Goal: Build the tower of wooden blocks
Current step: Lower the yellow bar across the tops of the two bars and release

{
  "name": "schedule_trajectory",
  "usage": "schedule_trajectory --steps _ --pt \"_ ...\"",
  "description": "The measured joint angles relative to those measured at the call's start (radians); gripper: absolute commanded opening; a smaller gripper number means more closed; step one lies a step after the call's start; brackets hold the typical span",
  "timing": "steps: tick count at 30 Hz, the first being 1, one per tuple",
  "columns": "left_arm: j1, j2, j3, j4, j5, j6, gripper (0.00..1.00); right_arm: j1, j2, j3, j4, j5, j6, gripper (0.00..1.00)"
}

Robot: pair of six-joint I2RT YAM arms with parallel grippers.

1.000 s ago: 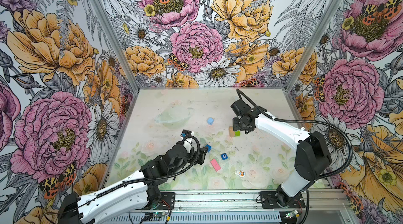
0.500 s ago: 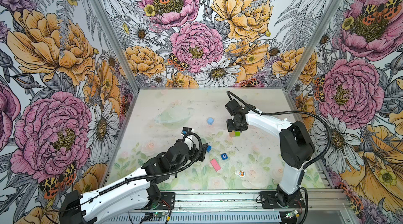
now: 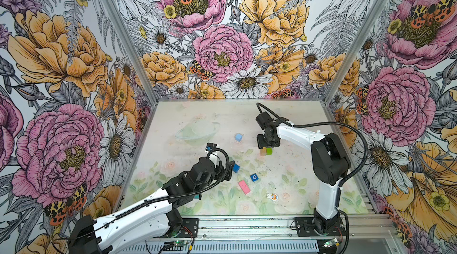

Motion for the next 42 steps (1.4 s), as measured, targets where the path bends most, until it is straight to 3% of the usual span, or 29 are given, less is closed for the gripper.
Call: schedule_trajectory --steps 29,42 --pt "0.006 0.073 0.029 0.021 0.003 0.000 0.99 -0.029 0.009 0.018 0.004 -0.049 -0.048 0.46" --pt "0.006 0.112 0.048 0.045 0.017 0.000 0.99 -0.035 0.010 0.018 0.004 -0.056 -0.066 0.59"
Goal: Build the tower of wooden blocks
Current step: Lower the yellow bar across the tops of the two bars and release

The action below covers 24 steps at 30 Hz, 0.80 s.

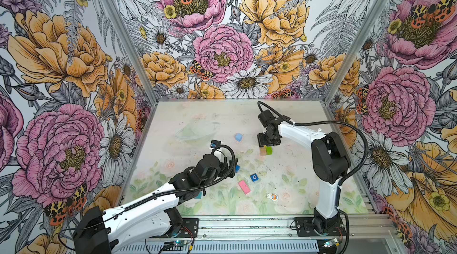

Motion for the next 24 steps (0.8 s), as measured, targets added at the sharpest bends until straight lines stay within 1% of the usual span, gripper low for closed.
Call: schedule_trajectory --steps 2,7,9,16,20,24 --pt "0.000 0.006 0.005 0.003 0.002 0.000 0.99 0.000 0.000 0.000 0.000 0.000 0.000 0.62" --pt "0.000 0.020 0.015 0.008 0.006 0.000 0.99 0.000 0.000 0.000 0.000 0.000 -0.006 0.78" --pt "0.000 0.024 0.015 0.008 0.008 0.000 0.99 0.000 0.000 0.000 0.000 0.000 -0.007 0.81" --pt "0.000 0.029 0.019 0.007 0.016 0.000 0.99 0.000 -0.018 -0.012 -0.002 -0.001 -0.006 0.83" --pt "0.000 0.021 0.020 0.002 0.016 -0.001 0.99 0.000 -0.081 -0.035 -0.012 -0.007 -0.003 0.83" --pt "-0.012 -0.043 0.020 -0.026 0.015 -0.021 0.99 0.001 -0.185 -0.075 -0.020 -0.019 0.008 0.83"
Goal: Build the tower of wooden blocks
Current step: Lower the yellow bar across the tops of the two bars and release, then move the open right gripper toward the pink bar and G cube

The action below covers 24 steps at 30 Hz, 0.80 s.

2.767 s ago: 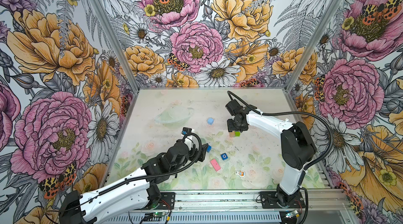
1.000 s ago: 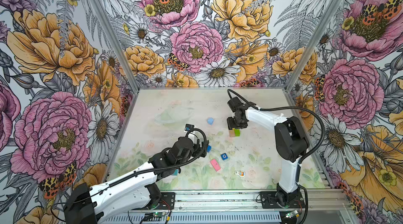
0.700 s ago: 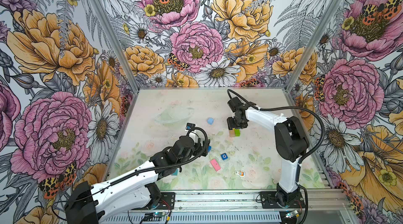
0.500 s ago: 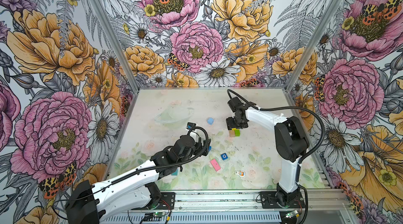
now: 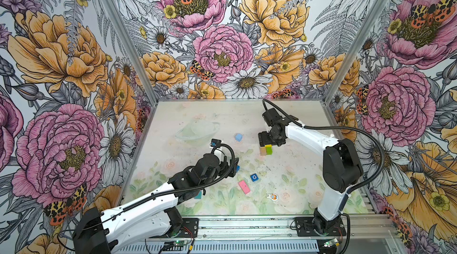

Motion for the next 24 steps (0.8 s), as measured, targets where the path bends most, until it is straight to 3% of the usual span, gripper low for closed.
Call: schedule_trajectory --steps 7,17,24 --pt "-0.109 -0.168 -0.037 -0.051 -0.055 -0.074 0.99 0.040 -0.177 -0.121 -0.007 0.004 0.044 0.82" --pt "-0.399 -0.268 -0.105 -0.134 -0.224 -0.174 0.99 0.253 -0.337 -0.308 -0.018 0.062 0.181 0.81" --pt "-0.512 -0.311 -0.152 -0.163 -0.288 -0.218 0.99 0.371 -0.464 -0.391 -0.023 0.116 0.307 0.80"
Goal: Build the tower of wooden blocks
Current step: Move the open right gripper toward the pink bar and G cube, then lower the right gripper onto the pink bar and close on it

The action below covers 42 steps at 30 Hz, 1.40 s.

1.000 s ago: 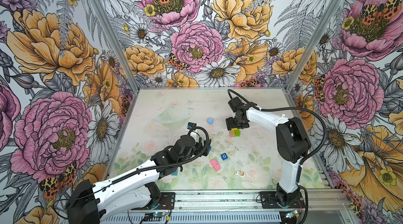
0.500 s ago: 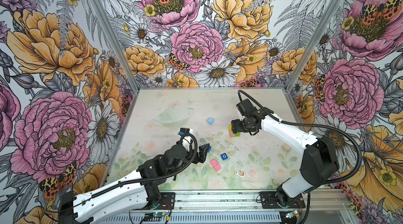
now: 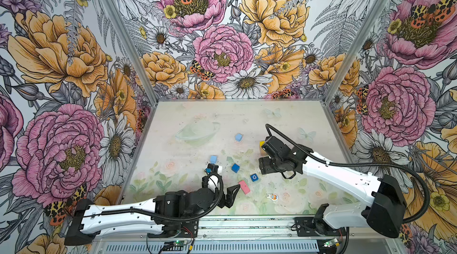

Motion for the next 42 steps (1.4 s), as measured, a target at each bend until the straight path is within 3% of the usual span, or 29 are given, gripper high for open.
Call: schedule_trajectory --steps 8,19,31,42 --pt "-0.044 -0.137 -0.065 -0.069 -0.022 -0.056 0.99 0.122 -0.022 -0.066 0.002 0.055 0.118 0.77" --pt "-0.047 -0.243 -0.082 -0.179 -0.073 -0.113 0.99 0.188 -0.009 -0.164 0.141 0.053 0.197 0.62" --pt "-0.047 -0.270 -0.102 -0.241 -0.111 -0.182 0.99 0.246 0.277 -0.118 0.327 -0.022 0.169 0.58" --pt "-0.047 -0.290 -0.103 -0.246 -0.117 -0.201 0.99 0.280 0.363 -0.058 0.376 -0.044 0.151 0.54"
